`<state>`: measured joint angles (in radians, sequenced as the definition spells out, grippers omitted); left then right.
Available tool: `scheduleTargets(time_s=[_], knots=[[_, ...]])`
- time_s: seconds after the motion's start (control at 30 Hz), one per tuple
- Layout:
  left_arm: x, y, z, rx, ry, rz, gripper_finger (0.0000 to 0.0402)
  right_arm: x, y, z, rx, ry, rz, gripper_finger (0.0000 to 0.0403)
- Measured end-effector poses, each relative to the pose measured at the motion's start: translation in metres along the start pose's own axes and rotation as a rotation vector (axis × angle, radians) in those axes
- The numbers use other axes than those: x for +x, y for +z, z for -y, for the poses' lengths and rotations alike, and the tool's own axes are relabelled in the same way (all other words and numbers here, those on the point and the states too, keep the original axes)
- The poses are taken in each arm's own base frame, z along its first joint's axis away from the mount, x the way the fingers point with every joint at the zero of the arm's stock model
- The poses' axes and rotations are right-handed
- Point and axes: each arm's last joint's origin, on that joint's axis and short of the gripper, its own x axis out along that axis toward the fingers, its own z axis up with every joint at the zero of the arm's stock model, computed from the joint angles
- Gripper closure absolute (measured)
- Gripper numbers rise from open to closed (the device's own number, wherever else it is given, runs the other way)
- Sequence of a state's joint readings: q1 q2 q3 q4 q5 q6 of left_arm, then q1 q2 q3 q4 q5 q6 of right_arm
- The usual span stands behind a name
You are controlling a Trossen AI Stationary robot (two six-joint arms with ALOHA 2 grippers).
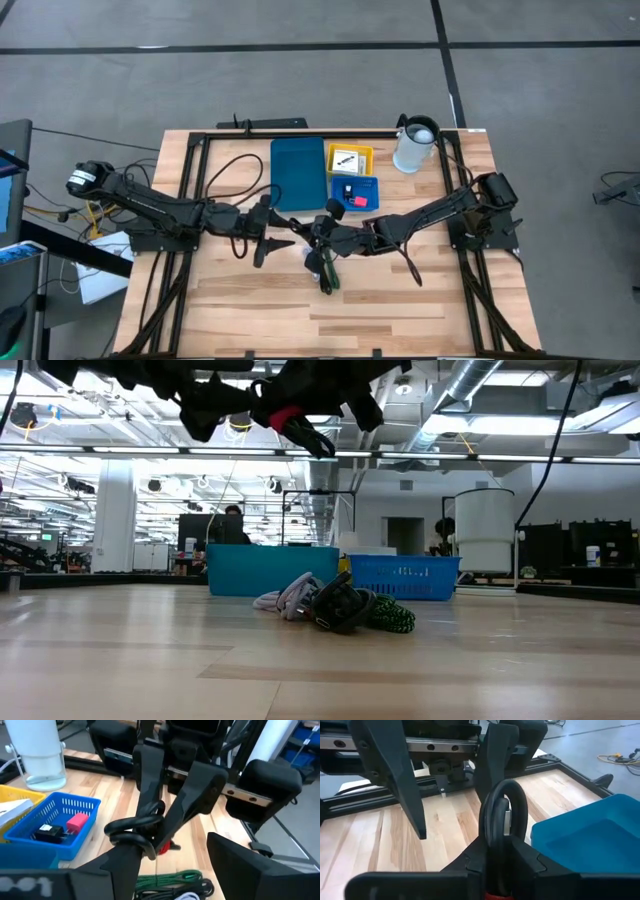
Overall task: Pick and place items into bin
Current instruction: Put the right black charger cable into the big dark blue bin
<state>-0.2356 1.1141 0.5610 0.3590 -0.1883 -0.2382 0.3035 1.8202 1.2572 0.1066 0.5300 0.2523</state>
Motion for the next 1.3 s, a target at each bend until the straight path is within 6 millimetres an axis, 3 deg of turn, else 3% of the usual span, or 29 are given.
scheduleTargets(time_s=[0.3, 0.43, 0.53, 0.73, 0.8, 0.97, 1.3], knots=[[0.0000, 0.0034, -0.0011, 0.002, 0.047, 0.044, 0.0182, -0.0001, 0.0000, -0.0005, -0.001, 0.011, -0.002, 0.0365], [0.0001, 0.0039, -0.0012, 0.004, 0.048, 0.043, 0.0201, 0.0000, -0.0011, -0.0011, -0.004, 0.016, -0.006, 0.0356], [0.0001, 0.0034, -0.0015, 0.018, 0.054, 0.038, 0.0240, 0.0000, -0.0011, -0.0012, -0.004, 0.017, -0.007, 0.0352], [0.0002, 0.0024, -0.0014, 0.055, 0.046, 0.026, 0.0365, 0.0000, -0.0017, -0.0014, -0.018, 0.017, -0.008, 0.0365], [0.0001, 0.0020, -0.0015, 0.058, 0.046, 0.022, 0.0389, -0.0001, -0.0018, -0.0013, -0.021, 0.014, -0.008, 0.0364], [0.0001, 0.0018, -0.0019, 0.060, 0.058, 0.021, 0.0395, 0.0001, -0.0014, -0.0012, -0.019, 0.013, -0.004, 0.0342], [0.0001, 0.0012, -0.0025, 0.065, 0.082, 0.018, 0.0399, 0.0003, -0.0014, -0.0010, -0.019, 0.009, -0.003, 0.0351]])
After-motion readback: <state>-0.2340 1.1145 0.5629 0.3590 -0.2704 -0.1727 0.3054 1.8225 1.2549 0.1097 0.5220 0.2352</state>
